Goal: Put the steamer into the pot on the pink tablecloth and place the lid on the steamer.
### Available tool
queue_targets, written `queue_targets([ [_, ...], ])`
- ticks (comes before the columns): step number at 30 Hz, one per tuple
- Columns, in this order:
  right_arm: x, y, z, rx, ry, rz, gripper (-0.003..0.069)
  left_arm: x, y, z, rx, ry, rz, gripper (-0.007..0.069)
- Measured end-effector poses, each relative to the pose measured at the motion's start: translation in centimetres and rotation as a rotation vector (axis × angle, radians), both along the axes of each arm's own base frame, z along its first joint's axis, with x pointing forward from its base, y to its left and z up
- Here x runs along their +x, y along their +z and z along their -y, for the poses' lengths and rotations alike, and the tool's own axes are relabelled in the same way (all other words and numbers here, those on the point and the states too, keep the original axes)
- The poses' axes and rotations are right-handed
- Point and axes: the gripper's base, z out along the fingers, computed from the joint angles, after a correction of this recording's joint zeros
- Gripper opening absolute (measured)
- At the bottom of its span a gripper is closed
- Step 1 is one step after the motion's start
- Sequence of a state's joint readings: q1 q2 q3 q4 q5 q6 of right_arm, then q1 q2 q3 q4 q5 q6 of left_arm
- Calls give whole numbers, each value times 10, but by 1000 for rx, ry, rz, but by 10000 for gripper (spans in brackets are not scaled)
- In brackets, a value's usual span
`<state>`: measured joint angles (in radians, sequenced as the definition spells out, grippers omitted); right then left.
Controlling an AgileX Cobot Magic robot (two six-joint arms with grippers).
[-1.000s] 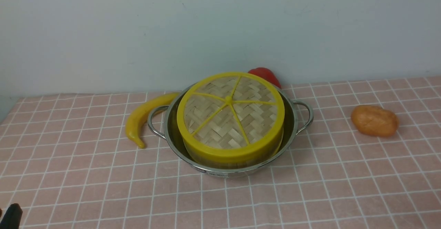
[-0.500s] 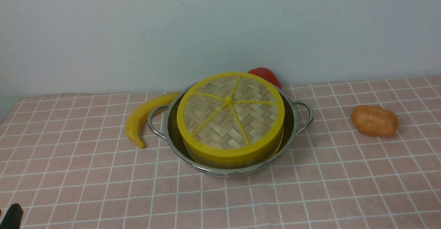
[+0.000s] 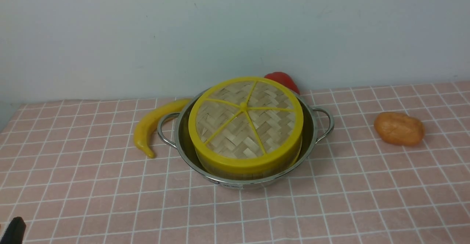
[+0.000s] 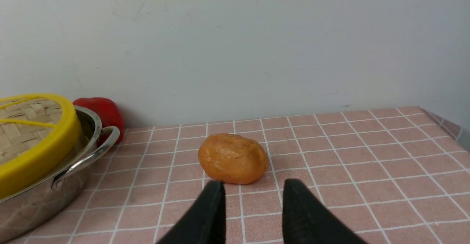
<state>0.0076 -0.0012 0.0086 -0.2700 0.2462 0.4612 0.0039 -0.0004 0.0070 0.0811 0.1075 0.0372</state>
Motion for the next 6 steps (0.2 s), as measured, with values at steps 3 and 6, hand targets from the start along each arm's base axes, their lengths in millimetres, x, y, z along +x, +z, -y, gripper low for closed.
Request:
queue_targets([
  [3,0,0,0,20,-1,1,240,0,0,0,0,0,0,232],
  [6,0,0,0,56,-4,2,240,0,0,0,0,0,0,232],
])
